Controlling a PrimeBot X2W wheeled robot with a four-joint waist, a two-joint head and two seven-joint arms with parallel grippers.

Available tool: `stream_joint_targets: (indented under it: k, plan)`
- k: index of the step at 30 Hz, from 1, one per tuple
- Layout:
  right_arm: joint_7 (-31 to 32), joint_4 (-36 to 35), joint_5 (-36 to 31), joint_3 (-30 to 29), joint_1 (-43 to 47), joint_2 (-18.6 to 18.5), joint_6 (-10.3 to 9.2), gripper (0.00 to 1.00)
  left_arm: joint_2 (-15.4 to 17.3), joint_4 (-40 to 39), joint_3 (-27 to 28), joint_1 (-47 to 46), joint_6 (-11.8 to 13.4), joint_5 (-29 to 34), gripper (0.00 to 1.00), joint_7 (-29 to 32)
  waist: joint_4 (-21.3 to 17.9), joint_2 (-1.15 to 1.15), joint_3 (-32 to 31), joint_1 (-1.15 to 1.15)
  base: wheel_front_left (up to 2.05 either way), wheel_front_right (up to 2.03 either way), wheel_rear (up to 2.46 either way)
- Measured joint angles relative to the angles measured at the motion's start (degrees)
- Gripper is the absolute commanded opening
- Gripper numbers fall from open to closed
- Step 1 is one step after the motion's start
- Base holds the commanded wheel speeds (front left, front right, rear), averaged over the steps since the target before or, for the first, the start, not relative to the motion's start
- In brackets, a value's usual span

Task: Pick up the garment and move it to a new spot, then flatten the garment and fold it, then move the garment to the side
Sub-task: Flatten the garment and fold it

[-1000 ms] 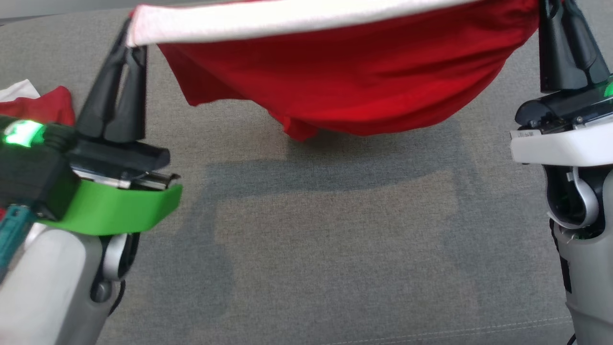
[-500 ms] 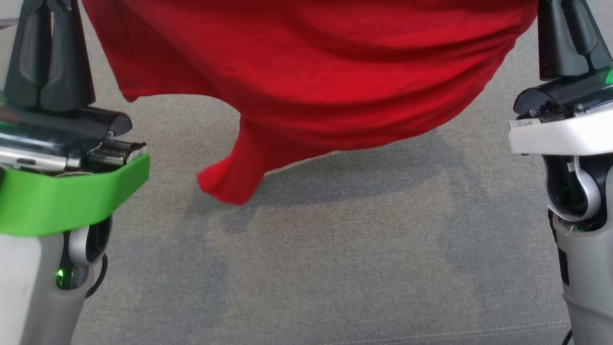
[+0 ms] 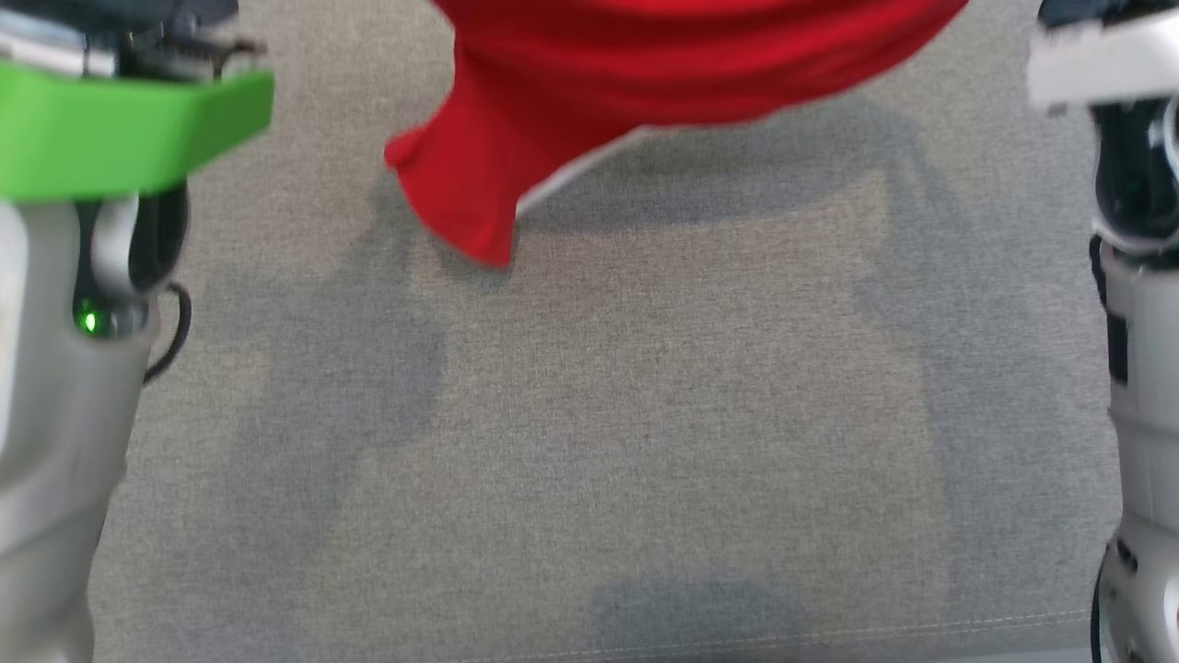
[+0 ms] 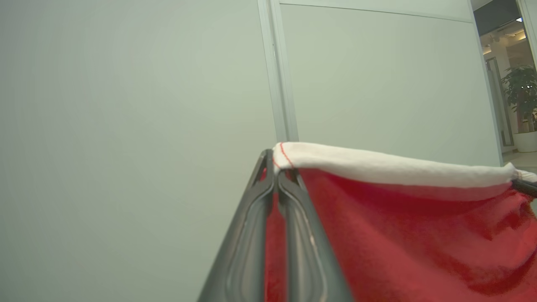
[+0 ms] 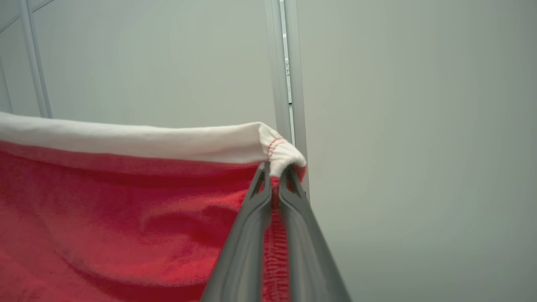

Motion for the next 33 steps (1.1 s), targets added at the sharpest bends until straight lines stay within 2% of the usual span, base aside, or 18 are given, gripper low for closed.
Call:
stream_joint_targets:
  k: [8, 13, 17, 23, 27, 33]
  plan:
    - [-6.7, 15.7, 0.5, 1.3, -16.6, 0.4, -0.01, 0.00, -5.6, 20.3, -1.2, -15.5, -5.7, -1.0, 0.00, -3.4, 1.0, 0.00, 4.0, 0.01, 0.00, 0.00, 0.00]
    - [-13.6, 28.0, 1.0, 1.9, -24.9, 2.9, -0.01, 0.00, -8.2, 33.6, -0.4, -22.6, -8.4, -2.2, 0.00, -4.7, 1.0, 0.00, 4.2, 0.01, 0.00, 0.00, 0.00]
    - [-15.3, 34.7, 1.4, 0.9, -29.4, 4.8, 0.00, 0.00, -10.4, 42.7, 0.5, -26.0, -9.8, -3.5, 0.00, -5.1, 0.8, 0.00, 4.1, 0.00, 0.00, 0.00, 0.00]
    - [-15.4, 39.6, 1.0, 0.6, -28.9, 6.5, 0.00, 0.00, -13.3, 54.1, 1.1, -26.3, -11.3, -6.2, 0.00, -5.3, 1.0, 0.00, 5.0, 0.00, 0.00, 0.00, 0.00]
    - [-15.4, 41.2, 1.2, 1.2, -25.5, 6.5, 0.00, 0.00, -14.6, 56.4, 1.9, -24.4, -11.8, -7.2, 0.00, -5.3, 1.3, 0.00, 5.5, 0.00, 0.00, 0.00, 0.00]
    - [-15.4, 39.9, 4.0, 4.0, -14.0, 5.1, 0.00, 0.00, -16.6, 56.2, 3.0, -13.7, -12.1, -7.1, 0.00, -5.3, 2.2, 0.00, 6.1, 0.00, 0.00, 0.00, 0.00]
